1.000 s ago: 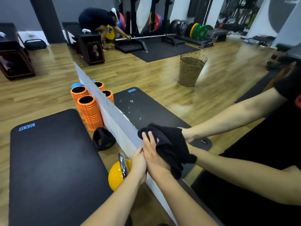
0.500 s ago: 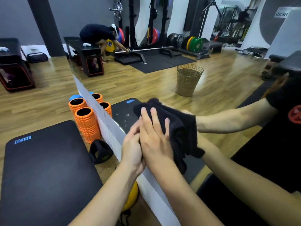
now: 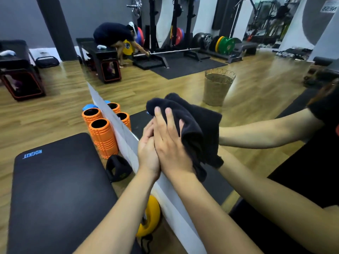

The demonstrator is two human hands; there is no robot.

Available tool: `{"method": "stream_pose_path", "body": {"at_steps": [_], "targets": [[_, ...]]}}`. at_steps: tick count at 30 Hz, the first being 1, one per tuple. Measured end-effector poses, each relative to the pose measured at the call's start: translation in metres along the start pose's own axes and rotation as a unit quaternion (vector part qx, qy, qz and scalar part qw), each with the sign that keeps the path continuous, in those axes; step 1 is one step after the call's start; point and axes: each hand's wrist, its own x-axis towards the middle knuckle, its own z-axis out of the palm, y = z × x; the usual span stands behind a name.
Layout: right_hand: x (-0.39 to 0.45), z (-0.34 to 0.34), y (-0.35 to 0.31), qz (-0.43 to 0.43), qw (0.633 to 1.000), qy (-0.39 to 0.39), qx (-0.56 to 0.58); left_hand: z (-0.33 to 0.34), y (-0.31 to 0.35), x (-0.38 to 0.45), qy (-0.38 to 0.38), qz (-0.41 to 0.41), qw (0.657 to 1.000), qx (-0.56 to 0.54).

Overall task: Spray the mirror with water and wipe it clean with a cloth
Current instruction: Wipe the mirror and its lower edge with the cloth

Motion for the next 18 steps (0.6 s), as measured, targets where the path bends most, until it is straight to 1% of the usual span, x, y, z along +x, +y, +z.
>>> {"method": "stream_pose_path", "body": {"at_steps": [1, 3, 4, 5, 6, 8, 10, 12, 14, 16, 18], "targets": [[-0.012, 0.011, -0.008, -0.014, 1.0, -0.009, -0.014, -0.008, -0.011, -0.004, 0.005, -0.023, 1.0, 0.011], [-0.043, 0.04, -0.018, -0.08, 0.995, -0.043, -0.046, -0.026, -0.033, -0.009, 0.019, -0.067, 0.996, 0.057], [-0.057, 0.054, -0.02, -0.117, 0.989, -0.066, -0.055, -0.033, -0.043, -0.012, 0.018, -0.093, 0.994, 0.056], [-0.069, 0.065, -0.024, -0.122, 0.987, -0.09, -0.059, -0.043, -0.054, -0.014, 0.008, -0.129, 0.991, 0.038], [-0.078, 0.075, -0.031, -0.107, 0.988, -0.106, -0.043, -0.051, -0.065, -0.015, -0.002, -0.155, 0.987, 0.041], [-0.09, 0.082, -0.039, -0.096, 0.99, -0.108, 0.002, -0.07, -0.078, -0.014, -0.021, -0.178, 0.98, 0.082], [-0.108, 0.09, -0.033, -0.17, 0.982, -0.077, 0.03, -0.079, -0.079, -0.016, -0.036, -0.196, 0.972, 0.124], [-0.11, 0.083, -0.018, -0.224, 0.974, -0.04, 0.0, -0.083, -0.075, -0.02, -0.054, -0.224, 0.964, 0.134], [-0.113, 0.081, -0.013, -0.236, 0.971, -0.039, -0.017, -0.082, -0.069, -0.022, -0.063, -0.245, 0.957, 0.144], [-0.122, 0.082, -0.016, -0.235, 0.97, -0.055, -0.016, -0.082, -0.066, -0.021, -0.069, -0.247, 0.952, 0.168], [-0.127, 0.082, -0.013, -0.239, 0.968, -0.073, -0.023, -0.082, -0.062, -0.019, -0.075, -0.242, 0.943, 0.215]]}}
